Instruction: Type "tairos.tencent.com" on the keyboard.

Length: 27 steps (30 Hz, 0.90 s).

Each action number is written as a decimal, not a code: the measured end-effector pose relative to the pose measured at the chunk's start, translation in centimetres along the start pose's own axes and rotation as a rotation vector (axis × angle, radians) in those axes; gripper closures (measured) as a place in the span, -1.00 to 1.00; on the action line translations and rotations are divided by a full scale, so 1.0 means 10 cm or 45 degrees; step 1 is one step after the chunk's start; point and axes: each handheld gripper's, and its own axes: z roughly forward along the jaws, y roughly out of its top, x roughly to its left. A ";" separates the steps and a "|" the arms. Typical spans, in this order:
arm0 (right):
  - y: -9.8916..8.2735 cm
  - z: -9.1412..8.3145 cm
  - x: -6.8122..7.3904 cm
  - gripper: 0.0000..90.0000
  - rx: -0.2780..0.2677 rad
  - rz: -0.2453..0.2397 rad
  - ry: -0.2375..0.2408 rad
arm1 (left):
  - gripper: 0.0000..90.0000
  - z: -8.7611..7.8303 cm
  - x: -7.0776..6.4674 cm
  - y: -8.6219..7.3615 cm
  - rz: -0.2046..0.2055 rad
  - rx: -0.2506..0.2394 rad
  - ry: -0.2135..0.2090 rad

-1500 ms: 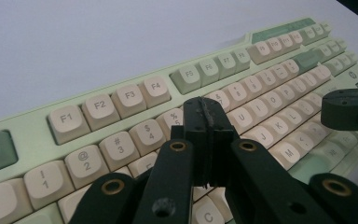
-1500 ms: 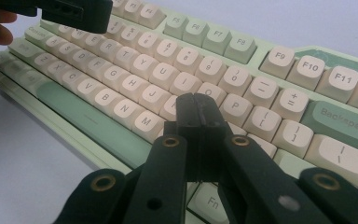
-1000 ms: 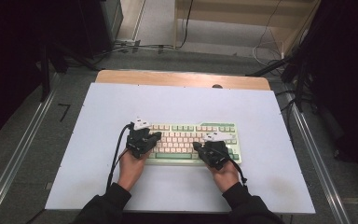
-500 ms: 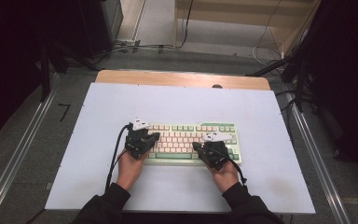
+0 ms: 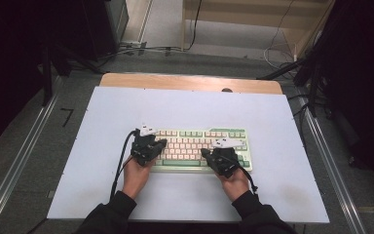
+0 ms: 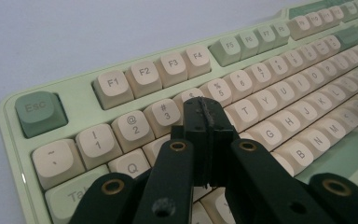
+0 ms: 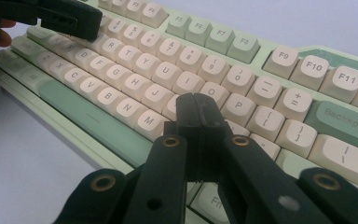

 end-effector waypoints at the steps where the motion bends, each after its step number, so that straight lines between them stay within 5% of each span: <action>1: 0.00 0.00 0.00 0.94 0.000 0.000 0.000 | 1.00 0.00 0.00 0.00 -0.002 -0.001 -0.002; 13: 0.00 0.01 0.01 0.94 0.001 -0.002 0.001 | 1.00 0.03 -0.03 0.00 0.014 0.030 0.010; 27: 0.00 0.02 0.02 0.94 0.002 -0.012 0.003 | 1.00 -0.05 -0.03 0.02 -0.003 -0.047 -0.020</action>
